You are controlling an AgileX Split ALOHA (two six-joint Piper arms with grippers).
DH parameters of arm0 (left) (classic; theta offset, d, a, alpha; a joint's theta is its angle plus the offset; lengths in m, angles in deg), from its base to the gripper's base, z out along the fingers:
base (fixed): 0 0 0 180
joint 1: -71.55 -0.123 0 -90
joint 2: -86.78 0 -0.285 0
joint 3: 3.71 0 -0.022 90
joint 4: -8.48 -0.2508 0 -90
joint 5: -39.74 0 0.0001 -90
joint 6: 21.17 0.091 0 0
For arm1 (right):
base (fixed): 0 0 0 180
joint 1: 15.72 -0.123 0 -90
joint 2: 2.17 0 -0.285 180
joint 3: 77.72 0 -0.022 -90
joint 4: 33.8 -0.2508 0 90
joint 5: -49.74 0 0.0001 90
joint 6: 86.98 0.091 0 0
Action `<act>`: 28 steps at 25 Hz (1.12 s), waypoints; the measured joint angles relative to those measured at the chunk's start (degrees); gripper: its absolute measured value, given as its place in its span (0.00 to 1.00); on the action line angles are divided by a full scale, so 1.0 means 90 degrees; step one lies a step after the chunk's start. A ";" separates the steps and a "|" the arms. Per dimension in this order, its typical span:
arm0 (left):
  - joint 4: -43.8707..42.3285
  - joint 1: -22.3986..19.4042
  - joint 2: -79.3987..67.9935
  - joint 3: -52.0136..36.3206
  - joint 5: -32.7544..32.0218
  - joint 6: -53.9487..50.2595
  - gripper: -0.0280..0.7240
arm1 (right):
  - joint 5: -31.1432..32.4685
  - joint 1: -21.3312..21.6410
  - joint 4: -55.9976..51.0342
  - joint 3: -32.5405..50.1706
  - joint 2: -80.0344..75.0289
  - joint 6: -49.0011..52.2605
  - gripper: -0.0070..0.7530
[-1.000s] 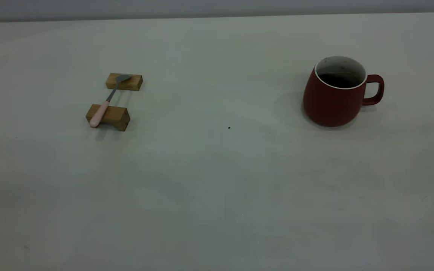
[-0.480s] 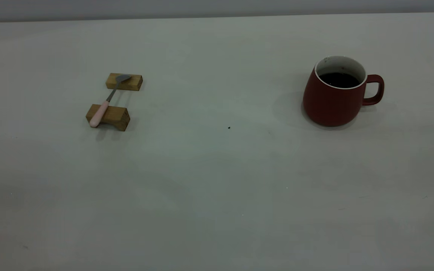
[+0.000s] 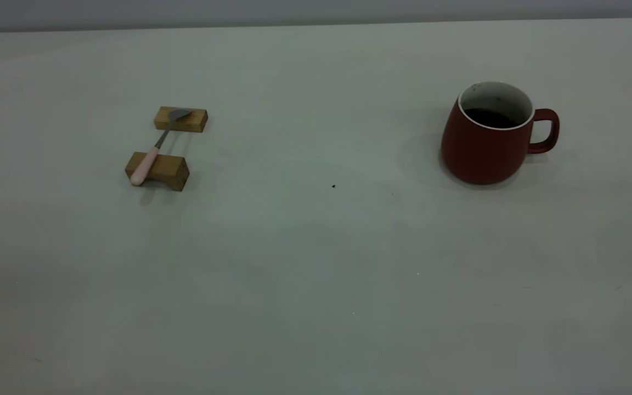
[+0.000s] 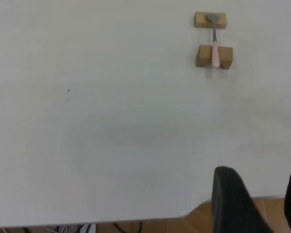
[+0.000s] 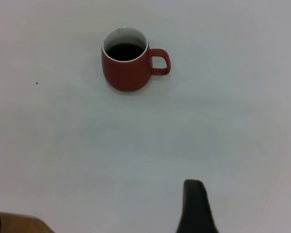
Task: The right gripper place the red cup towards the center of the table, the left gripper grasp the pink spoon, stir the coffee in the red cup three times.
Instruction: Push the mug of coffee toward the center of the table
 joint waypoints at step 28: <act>0.0000 0.0000 0.0000 0.0000 0.0000 0.0000 0.50 | -0.2178 -0.0293 -0.0359 -0.3404 -0.9595 -0.3935 0.78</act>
